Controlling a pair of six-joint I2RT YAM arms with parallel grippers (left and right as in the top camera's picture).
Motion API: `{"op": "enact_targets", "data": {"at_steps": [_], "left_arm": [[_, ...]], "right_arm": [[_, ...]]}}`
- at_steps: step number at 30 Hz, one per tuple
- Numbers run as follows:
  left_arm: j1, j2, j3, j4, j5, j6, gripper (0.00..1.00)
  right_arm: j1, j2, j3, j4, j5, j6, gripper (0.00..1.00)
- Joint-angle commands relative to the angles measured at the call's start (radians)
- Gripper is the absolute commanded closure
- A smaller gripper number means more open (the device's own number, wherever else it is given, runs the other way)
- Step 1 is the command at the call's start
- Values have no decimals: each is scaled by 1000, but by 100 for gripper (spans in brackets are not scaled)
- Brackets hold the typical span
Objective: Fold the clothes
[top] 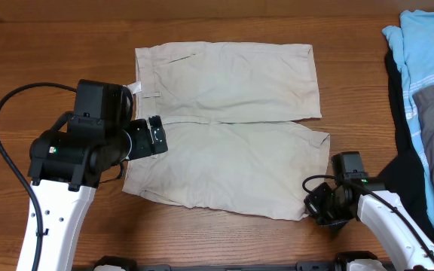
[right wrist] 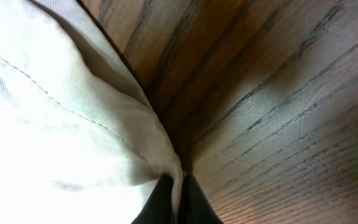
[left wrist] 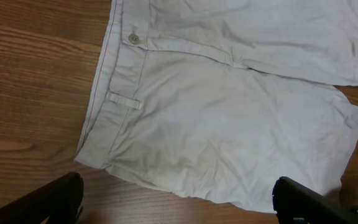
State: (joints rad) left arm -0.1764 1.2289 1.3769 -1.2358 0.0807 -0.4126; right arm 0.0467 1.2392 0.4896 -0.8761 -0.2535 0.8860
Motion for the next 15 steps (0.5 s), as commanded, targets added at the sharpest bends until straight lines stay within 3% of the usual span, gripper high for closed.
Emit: {"op": "enact_targets", "data": {"at_steps": [1, 15], "left_arm": [[-1, 2, -2, -2, -6, -6, 0], [-1, 2, -2, 6, -6, -6, 0]], "right_arm": [[5, 2, -6, 4, 10, -2, 96], [5, 2, -6, 1, 11, -2, 96]]}}
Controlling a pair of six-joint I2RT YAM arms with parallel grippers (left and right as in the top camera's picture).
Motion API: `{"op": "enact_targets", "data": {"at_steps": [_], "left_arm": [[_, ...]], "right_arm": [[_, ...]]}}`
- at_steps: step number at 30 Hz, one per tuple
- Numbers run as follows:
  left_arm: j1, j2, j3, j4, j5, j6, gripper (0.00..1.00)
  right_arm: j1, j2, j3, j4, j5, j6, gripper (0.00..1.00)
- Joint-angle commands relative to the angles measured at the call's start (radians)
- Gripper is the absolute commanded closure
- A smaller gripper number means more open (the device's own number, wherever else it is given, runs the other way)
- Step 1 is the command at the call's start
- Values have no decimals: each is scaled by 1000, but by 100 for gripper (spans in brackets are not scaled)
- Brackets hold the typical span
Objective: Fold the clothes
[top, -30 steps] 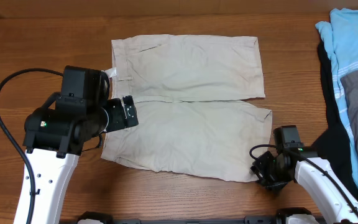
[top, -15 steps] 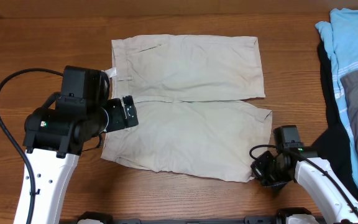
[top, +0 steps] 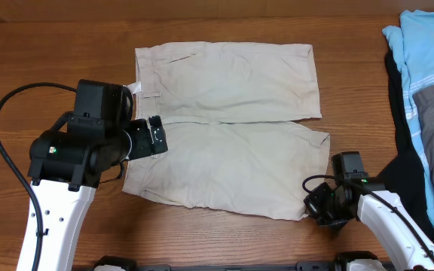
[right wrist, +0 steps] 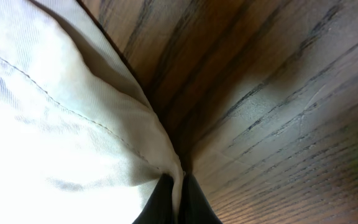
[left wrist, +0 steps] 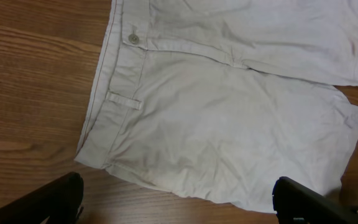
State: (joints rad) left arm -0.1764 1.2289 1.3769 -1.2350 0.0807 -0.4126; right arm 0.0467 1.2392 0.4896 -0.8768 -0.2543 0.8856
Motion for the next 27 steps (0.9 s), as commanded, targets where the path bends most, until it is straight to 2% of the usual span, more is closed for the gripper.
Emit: {"op": "enact_targets", "data": {"at_steps": [1, 4, 6, 9, 12, 16, 27], "left_arm": [[-1, 2, -2, 18, -16, -6, 0], [-1, 2, -2, 76, -21, -7, 0], [-1, 2, -2, 54, -21, -3, 0], [-1, 7, -16, -12, -40, -11, 15], [-1, 10, -66, -99, -94, -122, 7], [-1, 10, -204, -106, -95, -232, 10], [16, 7, -563, 187, -40, -451, 18]], "right_arm": [[5, 2, -6, 2, 12, -2, 96], [5, 2, -6, 0, 18, -2, 96], [5, 2, -6, 0, 21, -2, 96], [5, 2, -6, 0, 22, -2, 96], [5, 2, -6, 0, 22, -2, 96], [5, 2, -6, 2, 22, 2, 96], [5, 2, -6, -3, 26, 2, 96]]}}
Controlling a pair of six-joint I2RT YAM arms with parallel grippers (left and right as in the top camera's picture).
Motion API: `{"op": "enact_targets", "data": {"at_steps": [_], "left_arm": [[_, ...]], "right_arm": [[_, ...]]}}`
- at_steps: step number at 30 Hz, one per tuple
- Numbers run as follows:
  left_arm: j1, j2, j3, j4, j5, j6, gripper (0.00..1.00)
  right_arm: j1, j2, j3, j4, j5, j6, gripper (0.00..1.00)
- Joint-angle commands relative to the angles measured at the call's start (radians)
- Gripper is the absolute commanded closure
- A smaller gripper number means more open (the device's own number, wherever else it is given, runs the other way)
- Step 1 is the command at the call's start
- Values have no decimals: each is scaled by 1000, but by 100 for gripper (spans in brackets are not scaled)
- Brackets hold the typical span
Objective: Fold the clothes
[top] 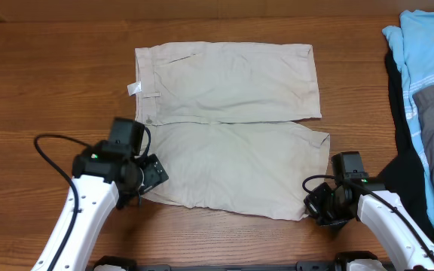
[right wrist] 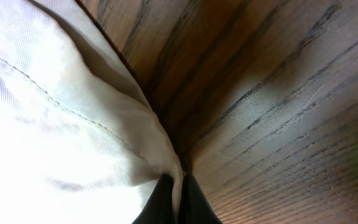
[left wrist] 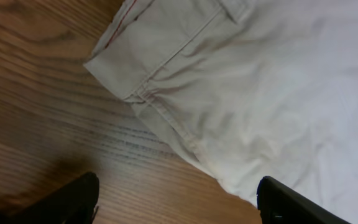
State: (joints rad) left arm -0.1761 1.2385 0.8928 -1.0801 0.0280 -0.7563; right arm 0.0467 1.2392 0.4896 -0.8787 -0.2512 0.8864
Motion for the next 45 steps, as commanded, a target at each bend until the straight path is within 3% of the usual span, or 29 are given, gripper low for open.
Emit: {"op": "enact_targets", "data": {"at_steps": [1, 9, 16, 24, 30, 39, 45], "left_arm": [[30, -2, -106, 54, 13, -122, 18], [195, -2, -249, 249, 30, -96, 27], [254, 42, -319, 469, 209, -6, 28], [254, 198, -320, 490, 185, -6, 31], [254, 264, -317, 489, 149, 20, 41], [254, 263, -235, 387, 103, 80, 31], [255, 263, -233, 354, 68, 82, 32]], "right_arm": [[5, 2, -6, -1, 24, 1, 96], [5, 2, -6, -8, 27, 1, 96], [5, 2, -6, -7, 26, 5, 96], [5, 2, -6, -7, 23, 5, 96], [5, 2, -6, -7, 23, 5, 96], [5, 2, -6, -1, 19, 5, 96], [5, 2, -6, -1, 23, 4, 96]]}}
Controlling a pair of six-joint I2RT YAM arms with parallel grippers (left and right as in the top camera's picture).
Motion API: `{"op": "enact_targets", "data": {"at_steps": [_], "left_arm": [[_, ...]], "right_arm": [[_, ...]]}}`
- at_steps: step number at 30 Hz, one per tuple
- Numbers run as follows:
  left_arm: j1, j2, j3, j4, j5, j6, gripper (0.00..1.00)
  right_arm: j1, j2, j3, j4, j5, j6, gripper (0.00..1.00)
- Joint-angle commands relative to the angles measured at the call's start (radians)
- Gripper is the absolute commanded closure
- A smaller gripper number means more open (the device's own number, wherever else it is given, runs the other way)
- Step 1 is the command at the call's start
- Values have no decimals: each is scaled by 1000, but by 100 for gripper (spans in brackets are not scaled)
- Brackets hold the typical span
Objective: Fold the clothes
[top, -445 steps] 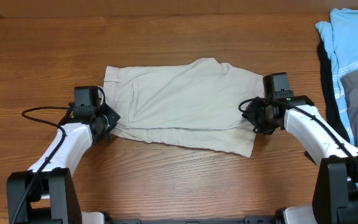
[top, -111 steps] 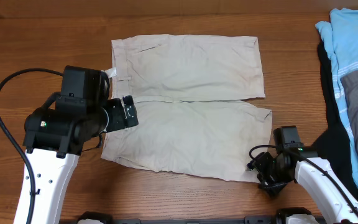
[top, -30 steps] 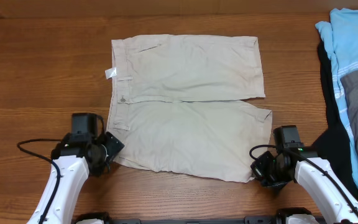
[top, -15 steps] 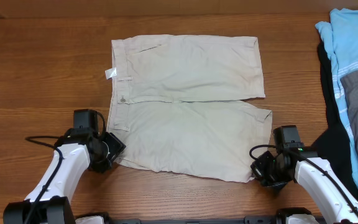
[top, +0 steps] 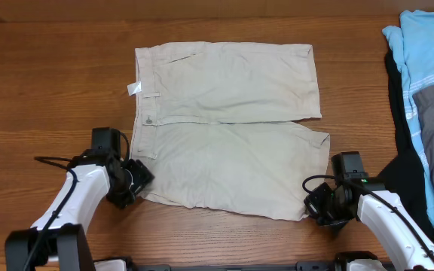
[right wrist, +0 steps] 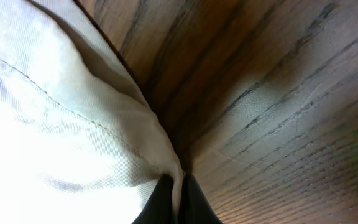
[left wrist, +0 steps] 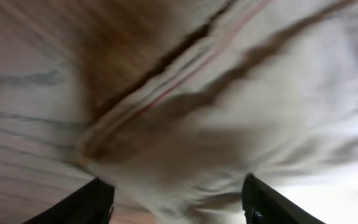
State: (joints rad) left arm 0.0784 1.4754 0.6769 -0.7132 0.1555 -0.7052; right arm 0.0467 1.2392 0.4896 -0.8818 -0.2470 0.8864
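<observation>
Beige shorts (top: 228, 124) lie spread flat on the wooden table (top: 51, 83), waistband to the left, legs to the right. My left gripper (top: 132, 181) is down at the near-left waistband corner (left wrist: 185, 124), open, with the blurred cloth between its wide-apart fingers (left wrist: 269, 202). My right gripper (top: 315, 209) is shut on the hem (right wrist: 166, 168) of the near leg's bottom-right corner, low on the table.
A pile of other clothes (top: 424, 98), light blue, grey and black, lies along the right edge of the table. Bare wood surrounds the shorts on the left and front.
My left gripper has come down from just off the near-left waistband corner to right at it, still open. The right gripper has stayed shut on the leg hem.
My left gripper hung open high above the waistband at the first two moments, while the right stayed shut on the near leg's hem corner. Then the left was lower by the near-left corner. Now it is down at that corner, open around the cloth.
</observation>
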Motion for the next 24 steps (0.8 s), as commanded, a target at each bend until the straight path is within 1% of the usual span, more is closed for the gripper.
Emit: {"op": "enact_targets", "data": {"at_steps": [1, 4, 6, 10, 17, 24], "left_arm": [[0, 26, -13, -19, -61, 42, 32], [1, 26, 34, -58, -94, 80, 30], [1, 26, 98, -129, -127, 81, 29], [1, 27, 108, -150, -128, 81, 28], [1, 28, 44, -71, -129, 43, 25], [0, 28, -40, 39, -94, 24, 23]], "right_arm": [[5, 2, -6, 2, 18, 4, 96], [5, 2, -6, 2, 18, 5, 96], [5, 2, -6, 2, 18, 5, 96], [5, 2, -6, 2, 18, 4, 96], [5, 2, -6, 2, 18, 4, 96], [5, 2, -6, 2, 18, 5, 96]]}}
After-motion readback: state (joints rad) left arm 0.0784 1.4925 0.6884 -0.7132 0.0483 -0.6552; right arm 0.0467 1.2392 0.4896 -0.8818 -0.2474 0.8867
